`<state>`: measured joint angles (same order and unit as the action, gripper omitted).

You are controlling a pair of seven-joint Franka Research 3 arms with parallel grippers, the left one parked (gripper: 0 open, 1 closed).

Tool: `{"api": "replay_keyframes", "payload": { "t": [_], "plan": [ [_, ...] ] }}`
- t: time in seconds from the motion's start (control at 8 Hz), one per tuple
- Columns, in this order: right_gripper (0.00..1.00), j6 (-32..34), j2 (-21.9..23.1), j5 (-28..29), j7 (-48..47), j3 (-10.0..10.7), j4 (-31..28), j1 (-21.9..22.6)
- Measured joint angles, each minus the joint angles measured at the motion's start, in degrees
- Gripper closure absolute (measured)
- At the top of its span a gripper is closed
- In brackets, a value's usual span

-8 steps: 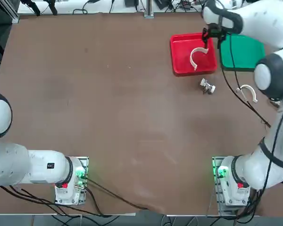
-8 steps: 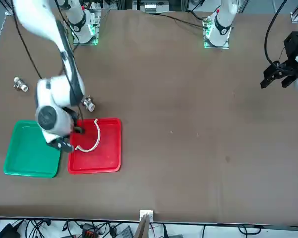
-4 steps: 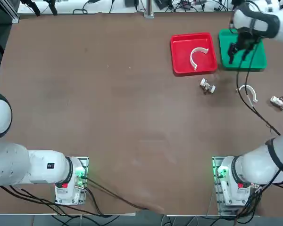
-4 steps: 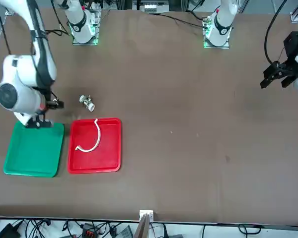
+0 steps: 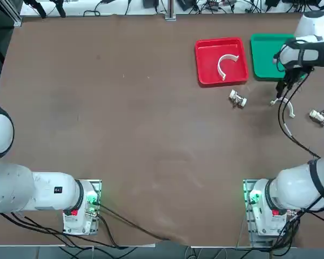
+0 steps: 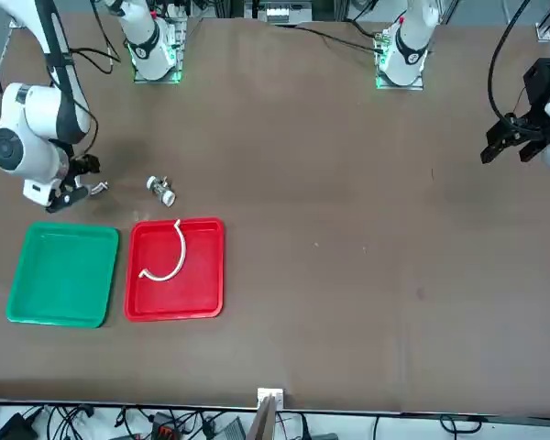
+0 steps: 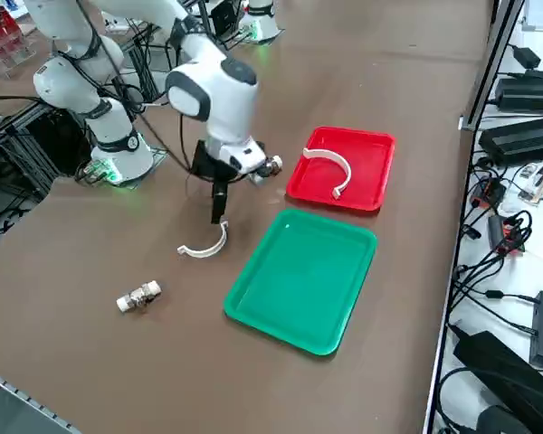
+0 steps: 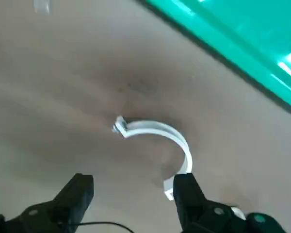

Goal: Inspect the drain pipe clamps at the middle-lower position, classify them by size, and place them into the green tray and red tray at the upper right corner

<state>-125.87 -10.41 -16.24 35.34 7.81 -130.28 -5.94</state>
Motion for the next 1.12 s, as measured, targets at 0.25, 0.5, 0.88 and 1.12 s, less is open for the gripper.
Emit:
{"api": "replay_keyframes", "payload": {
  "t": [0.25, 0.5, 0.88, 1.12],
  "plan": [
    [0.02, -2.7, -0.5, -2.6, 8.6, 0.0, -0.8, -2.6],
    [0.04, -8.6, -2.2, -7.5, 9.5, -0.1, -2.5, -3.9],
    [0.16, -15.3, -6.3, -11.1, 9.8, -0.1, -3.9, -6.0],
    [0.24, -16.4, -7.9, -11.4, 9.9, -0.2, -3.9, -6.1]
  ]
}}
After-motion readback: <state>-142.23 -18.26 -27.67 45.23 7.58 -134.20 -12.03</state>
